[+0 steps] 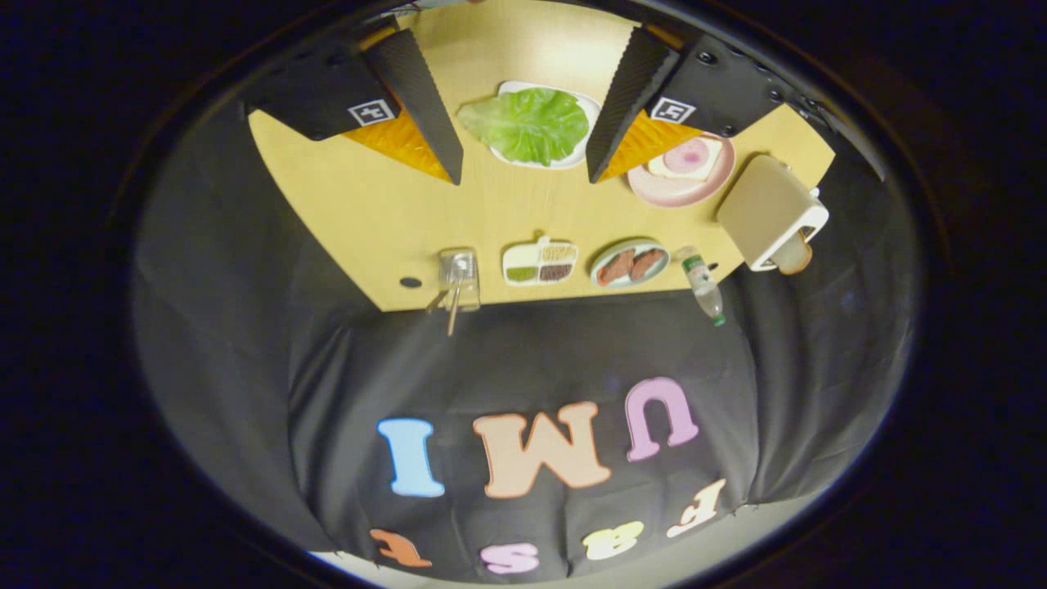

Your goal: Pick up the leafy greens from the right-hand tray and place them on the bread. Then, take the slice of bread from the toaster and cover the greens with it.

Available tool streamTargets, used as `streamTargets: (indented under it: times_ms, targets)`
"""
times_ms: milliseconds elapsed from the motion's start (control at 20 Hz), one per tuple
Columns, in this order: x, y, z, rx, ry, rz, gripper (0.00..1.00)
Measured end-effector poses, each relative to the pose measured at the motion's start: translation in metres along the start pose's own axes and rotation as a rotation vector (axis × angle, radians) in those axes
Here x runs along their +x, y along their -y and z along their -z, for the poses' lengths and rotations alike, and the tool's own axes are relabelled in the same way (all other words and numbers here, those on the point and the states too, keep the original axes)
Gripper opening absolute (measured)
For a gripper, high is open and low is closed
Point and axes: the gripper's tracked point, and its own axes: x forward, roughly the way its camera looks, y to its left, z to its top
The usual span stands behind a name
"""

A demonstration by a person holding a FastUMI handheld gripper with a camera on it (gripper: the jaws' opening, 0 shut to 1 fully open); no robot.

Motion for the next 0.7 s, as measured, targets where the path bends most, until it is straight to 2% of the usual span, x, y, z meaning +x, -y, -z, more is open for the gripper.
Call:
streamTargets:
  times_ms: [400, 700]
  targets:
    - [0.064, 0.038, 0.08, 0.082, -0.29, -0.048, 0.96]
    - [0.092, 0.059, 0.11, 0.164, -0.424, -0.054, 0.96]
